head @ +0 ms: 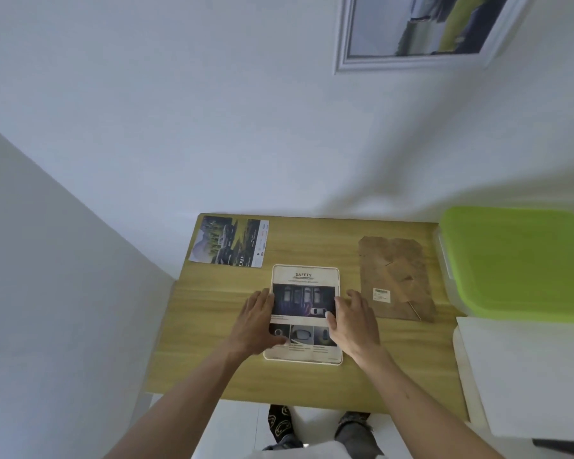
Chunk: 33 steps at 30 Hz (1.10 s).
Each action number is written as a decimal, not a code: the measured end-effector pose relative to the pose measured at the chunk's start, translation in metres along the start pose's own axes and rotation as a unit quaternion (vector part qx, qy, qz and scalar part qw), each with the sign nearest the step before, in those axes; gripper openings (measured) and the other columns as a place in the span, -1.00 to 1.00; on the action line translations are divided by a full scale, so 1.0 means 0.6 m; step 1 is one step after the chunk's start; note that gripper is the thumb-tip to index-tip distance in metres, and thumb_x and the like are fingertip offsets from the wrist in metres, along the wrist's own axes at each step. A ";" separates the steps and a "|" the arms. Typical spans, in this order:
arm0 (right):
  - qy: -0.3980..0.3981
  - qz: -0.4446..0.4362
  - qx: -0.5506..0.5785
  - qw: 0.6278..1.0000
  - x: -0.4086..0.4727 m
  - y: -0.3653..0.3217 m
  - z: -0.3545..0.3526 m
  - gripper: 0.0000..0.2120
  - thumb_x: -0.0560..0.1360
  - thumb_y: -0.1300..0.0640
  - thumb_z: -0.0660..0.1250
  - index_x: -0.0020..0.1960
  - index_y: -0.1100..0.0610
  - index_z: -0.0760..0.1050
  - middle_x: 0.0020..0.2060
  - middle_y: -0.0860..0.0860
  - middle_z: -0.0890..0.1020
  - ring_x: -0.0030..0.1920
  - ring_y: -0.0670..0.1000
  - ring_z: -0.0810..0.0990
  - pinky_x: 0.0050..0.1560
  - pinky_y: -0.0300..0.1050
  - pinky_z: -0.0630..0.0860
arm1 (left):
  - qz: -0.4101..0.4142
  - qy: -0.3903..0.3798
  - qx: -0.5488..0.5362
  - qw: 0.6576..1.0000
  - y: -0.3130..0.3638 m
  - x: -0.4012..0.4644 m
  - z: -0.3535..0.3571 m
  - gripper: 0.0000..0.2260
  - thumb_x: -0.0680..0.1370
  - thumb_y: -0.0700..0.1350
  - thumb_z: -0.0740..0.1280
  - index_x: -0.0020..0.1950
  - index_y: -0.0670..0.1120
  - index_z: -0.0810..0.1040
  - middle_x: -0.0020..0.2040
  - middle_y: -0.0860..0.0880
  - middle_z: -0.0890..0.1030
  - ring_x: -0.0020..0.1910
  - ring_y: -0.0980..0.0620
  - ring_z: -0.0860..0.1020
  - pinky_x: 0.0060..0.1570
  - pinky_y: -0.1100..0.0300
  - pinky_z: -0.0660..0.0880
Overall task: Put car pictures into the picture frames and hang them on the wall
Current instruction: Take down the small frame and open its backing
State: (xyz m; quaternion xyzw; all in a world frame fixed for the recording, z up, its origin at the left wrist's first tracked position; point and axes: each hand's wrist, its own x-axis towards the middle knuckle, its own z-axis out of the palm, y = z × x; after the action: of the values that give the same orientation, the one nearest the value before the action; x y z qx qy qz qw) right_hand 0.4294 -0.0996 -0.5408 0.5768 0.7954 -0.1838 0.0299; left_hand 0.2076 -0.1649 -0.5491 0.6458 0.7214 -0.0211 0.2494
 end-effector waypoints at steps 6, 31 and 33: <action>-0.060 0.079 0.002 0.995 -0.019 -0.047 0.023 -0.29 0.62 -0.10 0.20 0.56 0.29 0.04 0.53 0.24 0.11 0.49 0.21 0.22 0.44 0.03 0.32 | -0.001 -0.057 0.018 0.998 -0.016 -0.008 0.010 0.05 0.44 0.29 0.37 0.58 -0.14 -0.25 0.60 -0.13 -0.21 0.57 -0.14 -0.24 0.51 -0.06 -0.25; -0.056 0.052 0.188 0.979 -0.038 -0.066 0.000 -0.38 0.63 -0.19 0.15 0.59 0.06 0.15 0.59 0.09 0.13 0.57 0.10 0.10 0.51 -0.01 0.11 | 0.015 -0.048 -0.013 0.999 -0.036 -0.014 0.033 -0.11 0.52 0.28 0.24 0.58 -0.01 -0.27 0.58 -0.07 -0.29 0.55 -0.09 -0.31 0.52 -0.11 -0.27; -0.021 0.067 0.259 0.963 -0.041 -0.070 0.003 -0.39 0.61 -0.11 0.25 0.57 0.10 0.20 0.50 0.04 0.35 0.48 0.04 0.33 0.45 -0.09 0.27 | 0.014 -0.046 -0.017 0.999 -0.036 -0.015 0.034 -0.11 0.52 0.28 0.24 0.58 -0.01 -0.27 0.58 -0.07 -0.29 0.55 -0.08 -0.32 0.52 -0.10 -0.28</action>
State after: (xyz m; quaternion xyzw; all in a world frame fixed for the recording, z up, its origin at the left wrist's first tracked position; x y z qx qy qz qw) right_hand 0.3983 -0.1334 -0.5251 0.6129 0.6795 -0.3927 -0.0917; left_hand 0.1942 -0.1839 -0.5697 0.6500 0.7002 -0.0350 0.2932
